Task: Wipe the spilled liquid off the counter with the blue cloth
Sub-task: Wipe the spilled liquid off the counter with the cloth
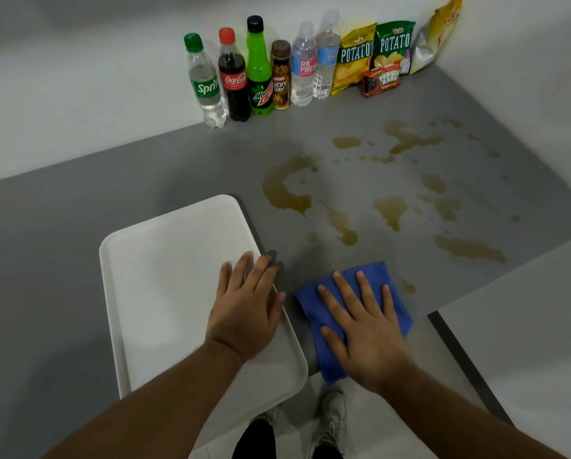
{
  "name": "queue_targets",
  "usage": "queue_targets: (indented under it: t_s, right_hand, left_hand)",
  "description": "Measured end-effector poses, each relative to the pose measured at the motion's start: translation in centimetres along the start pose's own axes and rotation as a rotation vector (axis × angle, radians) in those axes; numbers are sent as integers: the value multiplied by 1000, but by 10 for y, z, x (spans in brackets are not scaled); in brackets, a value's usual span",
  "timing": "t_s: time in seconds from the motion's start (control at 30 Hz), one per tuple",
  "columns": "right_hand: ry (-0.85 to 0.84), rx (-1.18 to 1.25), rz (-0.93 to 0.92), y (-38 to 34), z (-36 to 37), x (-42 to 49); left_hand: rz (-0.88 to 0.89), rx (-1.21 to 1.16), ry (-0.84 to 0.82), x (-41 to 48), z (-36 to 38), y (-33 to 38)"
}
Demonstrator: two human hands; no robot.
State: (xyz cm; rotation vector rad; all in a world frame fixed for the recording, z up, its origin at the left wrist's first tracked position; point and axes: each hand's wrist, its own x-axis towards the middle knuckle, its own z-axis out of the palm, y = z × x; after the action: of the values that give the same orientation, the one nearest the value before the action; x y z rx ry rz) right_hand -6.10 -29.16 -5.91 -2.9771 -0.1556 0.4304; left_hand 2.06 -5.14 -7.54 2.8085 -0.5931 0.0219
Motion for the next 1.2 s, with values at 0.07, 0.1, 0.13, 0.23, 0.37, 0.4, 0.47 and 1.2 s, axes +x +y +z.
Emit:
queue_targets:
  t_s: [0.07, 0.1, 0.13, 0.23, 0.37, 0.4, 0.47, 1.2]
  right_hand:
    - [-14, -5, -29, -9, -1, 9]
    - [-9, -5, -38, -11, -2, 15]
    - [-1, -6, -45, -12, -3, 23]
    - [40, 13, -62, -10, -8, 47]
    - [77, 28, -29, -8, -15, 71]
    - [83, 30, -28, -8, -14, 71]
    - [95, 39, -40, -6, -9, 60]
    - [65, -22, -69, 51, -8, 35]
  left_hand:
    - [2, 6, 2, 0, -1, 1]
    - [5, 10, 4, 0, -1, 1]
    - [6, 12, 4, 0, -2, 1]
    - [7, 22, -2, 1, -4, 1]
    - [18, 42, 2, 2, -7, 2]
    - [17, 40, 4, 3, -7, 2]
    - [17, 36, 8, 3, -6, 1]
    - [65, 20, 149, 34, 1, -11]
